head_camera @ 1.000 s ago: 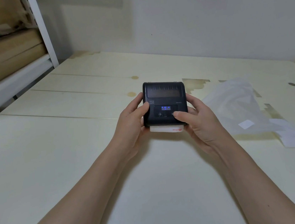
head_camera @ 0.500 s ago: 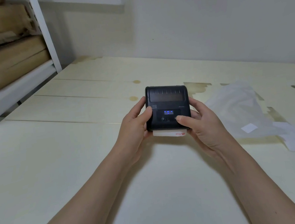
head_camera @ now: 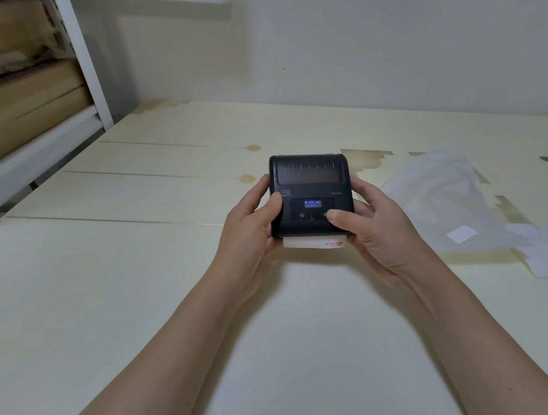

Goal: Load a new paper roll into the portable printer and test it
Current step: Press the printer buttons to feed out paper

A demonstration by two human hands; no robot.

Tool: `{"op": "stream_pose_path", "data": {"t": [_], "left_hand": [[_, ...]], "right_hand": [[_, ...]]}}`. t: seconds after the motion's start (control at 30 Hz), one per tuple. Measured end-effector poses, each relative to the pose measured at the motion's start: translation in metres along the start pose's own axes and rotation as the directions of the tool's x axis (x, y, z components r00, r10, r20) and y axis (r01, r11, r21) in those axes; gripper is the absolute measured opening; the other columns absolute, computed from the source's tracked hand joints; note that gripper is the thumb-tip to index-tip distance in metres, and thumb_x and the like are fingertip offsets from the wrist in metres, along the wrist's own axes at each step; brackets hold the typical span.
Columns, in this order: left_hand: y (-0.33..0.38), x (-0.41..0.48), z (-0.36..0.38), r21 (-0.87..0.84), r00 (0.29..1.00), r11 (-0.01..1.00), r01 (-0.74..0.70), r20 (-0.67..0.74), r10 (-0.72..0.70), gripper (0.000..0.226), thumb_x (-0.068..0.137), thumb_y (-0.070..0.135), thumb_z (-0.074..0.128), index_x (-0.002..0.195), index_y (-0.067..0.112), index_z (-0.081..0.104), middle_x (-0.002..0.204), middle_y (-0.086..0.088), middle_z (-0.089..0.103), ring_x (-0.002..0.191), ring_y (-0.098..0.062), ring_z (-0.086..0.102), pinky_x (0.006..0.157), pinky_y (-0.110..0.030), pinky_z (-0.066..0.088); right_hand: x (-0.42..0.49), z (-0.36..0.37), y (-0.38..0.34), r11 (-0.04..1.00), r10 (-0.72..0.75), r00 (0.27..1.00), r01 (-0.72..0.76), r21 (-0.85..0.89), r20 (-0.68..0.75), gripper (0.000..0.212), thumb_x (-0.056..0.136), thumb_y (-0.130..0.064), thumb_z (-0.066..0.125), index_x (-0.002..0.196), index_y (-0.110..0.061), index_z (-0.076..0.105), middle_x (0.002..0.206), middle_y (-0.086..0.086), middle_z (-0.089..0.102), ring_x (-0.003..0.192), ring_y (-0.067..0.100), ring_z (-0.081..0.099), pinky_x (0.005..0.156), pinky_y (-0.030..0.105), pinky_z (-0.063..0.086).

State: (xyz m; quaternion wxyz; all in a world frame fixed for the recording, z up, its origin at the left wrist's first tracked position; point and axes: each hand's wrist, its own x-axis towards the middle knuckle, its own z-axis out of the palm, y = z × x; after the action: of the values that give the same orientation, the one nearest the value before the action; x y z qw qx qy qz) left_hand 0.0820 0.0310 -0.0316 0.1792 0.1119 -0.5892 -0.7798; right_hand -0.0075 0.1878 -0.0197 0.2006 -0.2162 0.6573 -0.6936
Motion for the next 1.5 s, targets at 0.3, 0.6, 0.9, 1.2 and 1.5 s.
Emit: {"op": "stream_pose_path", "data": {"t": [0.3,0.6,0.9,1.2,1.5], "left_hand": [[0.004,0.002,-0.005,-0.024,0.996,1.0,-0.007,-0.092,0.005,0.043,0.101,0.022,0.052,0.144,0.026,0.05,0.125,0.004,0.072,0.11,-0.018,0.071,0.084,-0.032,0.058],[0.002,0.006,-0.008,-0.067,0.988,0.998,-0.006,-0.155,-0.005,0.043,0.101,0.021,0.053,0.144,0.022,0.051,0.125,0.003,0.072,0.102,-0.015,0.073,0.072,-0.024,0.056],[0.001,0.008,-0.012,-0.077,0.981,0.997,-0.004,-0.192,-0.011,0.049,0.099,0.022,0.057,0.147,0.021,0.047,0.126,0.001,0.071,0.105,-0.018,0.073,0.082,-0.031,0.056],[0.002,0.008,-0.011,-0.009,0.974,1.0,0.022,-0.227,-0.024,0.026,0.099,0.016,0.056,0.105,0.039,0.067,0.097,0.009,0.079,0.087,-0.016,0.076,0.08,-0.034,0.057],[0.001,0.011,-0.011,0.112,0.974,0.989,0.098,-0.217,-0.072,0.031,0.099,0.023,0.056,0.129,0.03,0.06,0.113,-0.001,0.076,0.097,-0.022,0.075,0.095,-0.046,0.056]], "right_hand": [[-0.004,0.007,-0.011,1.0,0.007,1.0,-0.007,-0.011,0.005,0.043,0.083,-0.065,0.041,0.112,-0.037,0.057,0.124,-0.003,0.067,0.109,0.021,0.069,0.09,0.047,0.057],[-0.003,0.006,-0.011,0.995,0.085,0.992,-0.09,-0.043,-0.096,0.07,0.092,-0.063,0.033,0.15,-0.023,0.03,0.144,0.005,0.049,0.115,0.023,0.064,0.102,0.048,0.049],[-0.005,0.007,-0.012,0.958,0.124,0.986,-0.149,-0.244,-0.114,0.066,0.091,-0.07,0.017,0.148,-0.037,0.024,0.135,-0.003,0.058,0.063,0.02,0.075,0.094,0.045,0.053],[-0.009,0.009,-0.011,0.911,0.129,0.978,-0.182,-0.369,-0.166,0.06,0.093,-0.068,0.016,0.141,-0.036,0.032,0.124,-0.002,0.065,0.056,0.022,0.073,0.071,0.034,0.056],[-0.011,0.01,-0.009,0.867,0.125,0.979,-0.186,-0.463,-0.159,0.061,0.093,-0.067,0.017,0.143,-0.036,0.033,0.121,-0.005,0.066,0.057,0.017,0.073,0.09,0.045,0.054]]}}
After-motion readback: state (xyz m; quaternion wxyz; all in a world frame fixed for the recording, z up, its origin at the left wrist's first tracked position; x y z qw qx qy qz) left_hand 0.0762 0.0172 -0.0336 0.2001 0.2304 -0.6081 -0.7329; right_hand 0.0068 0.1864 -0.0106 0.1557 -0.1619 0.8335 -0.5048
